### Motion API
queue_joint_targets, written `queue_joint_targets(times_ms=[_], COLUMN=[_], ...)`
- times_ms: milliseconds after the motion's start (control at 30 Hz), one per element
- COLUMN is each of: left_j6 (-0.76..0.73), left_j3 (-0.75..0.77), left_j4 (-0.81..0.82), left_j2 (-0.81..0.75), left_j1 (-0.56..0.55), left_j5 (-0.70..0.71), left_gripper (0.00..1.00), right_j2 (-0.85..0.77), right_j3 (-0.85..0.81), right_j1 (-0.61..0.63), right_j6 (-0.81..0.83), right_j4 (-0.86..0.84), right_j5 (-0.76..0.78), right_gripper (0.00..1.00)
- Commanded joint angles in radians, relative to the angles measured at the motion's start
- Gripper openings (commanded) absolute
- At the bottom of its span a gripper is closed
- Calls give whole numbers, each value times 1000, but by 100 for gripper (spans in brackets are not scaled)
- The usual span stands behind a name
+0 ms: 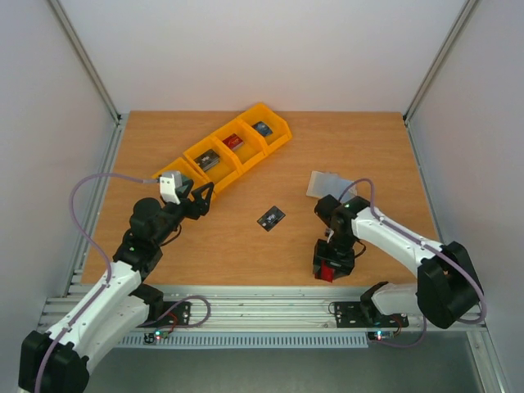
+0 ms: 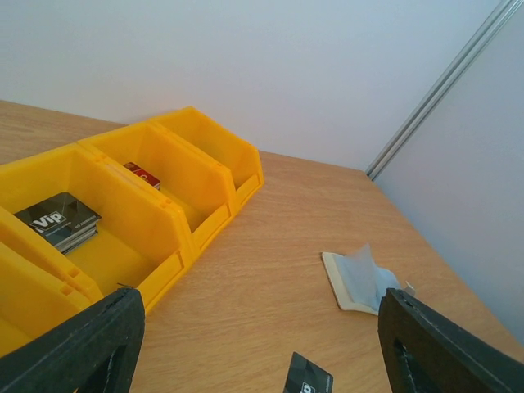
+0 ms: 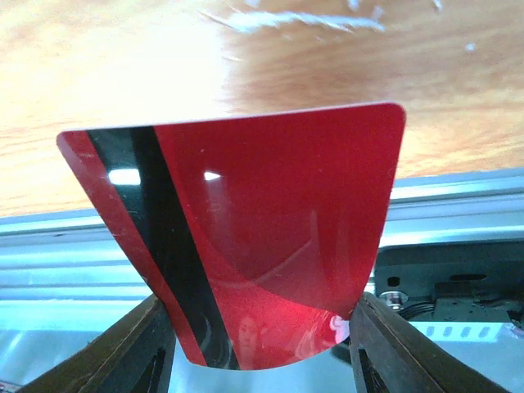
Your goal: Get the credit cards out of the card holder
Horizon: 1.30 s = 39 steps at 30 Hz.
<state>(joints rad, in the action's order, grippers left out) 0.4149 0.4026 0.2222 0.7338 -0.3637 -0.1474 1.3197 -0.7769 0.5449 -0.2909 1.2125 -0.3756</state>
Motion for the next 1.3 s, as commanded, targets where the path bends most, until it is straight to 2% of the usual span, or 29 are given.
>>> queue_joint_targets(times_ms=[0, 133, 300, 400, 533, 667, 800, 867, 1000, 1267], left_j6=[21, 88, 203, 233, 298, 241, 64, 2, -29, -141], left_j3=[19, 43, 79, 145, 225, 265, 298, 327, 398, 479], left_j4=[58, 56, 144, 145, 165, 139, 90, 76, 112, 192], left_j2=[1, 6, 29, 52, 93, 113, 146, 173, 247, 321], left_j1=[5, 5, 5, 5, 0, -25, -106, -152, -192, -214], left_j5=[20, -52, -281, -304, -387, -426, -412, -389, -286, -71], left_gripper=[79, 78, 75, 73, 72, 68, 58, 57, 56, 39], right_j2=[-59, -62, -54, -44, -17, 27, 82, 110, 154, 158], right_j3=[-138, -289, -467, -556, -616, -689, -774, -818, -888, -886], right_j1=[4, 5, 13, 24, 44, 44, 65, 85, 125, 159], right_j6=[68, 98, 113, 125, 111, 45, -14, -29, -39, -57], right_j4=[37, -5, -114, -252, -442, -579, -670, -694, -713, -783], right_j5=[33, 45, 103, 134, 101, 75, 58, 53, 36, 38], right_gripper=[48, 48, 47, 47, 46, 45, 44, 44, 45, 44])
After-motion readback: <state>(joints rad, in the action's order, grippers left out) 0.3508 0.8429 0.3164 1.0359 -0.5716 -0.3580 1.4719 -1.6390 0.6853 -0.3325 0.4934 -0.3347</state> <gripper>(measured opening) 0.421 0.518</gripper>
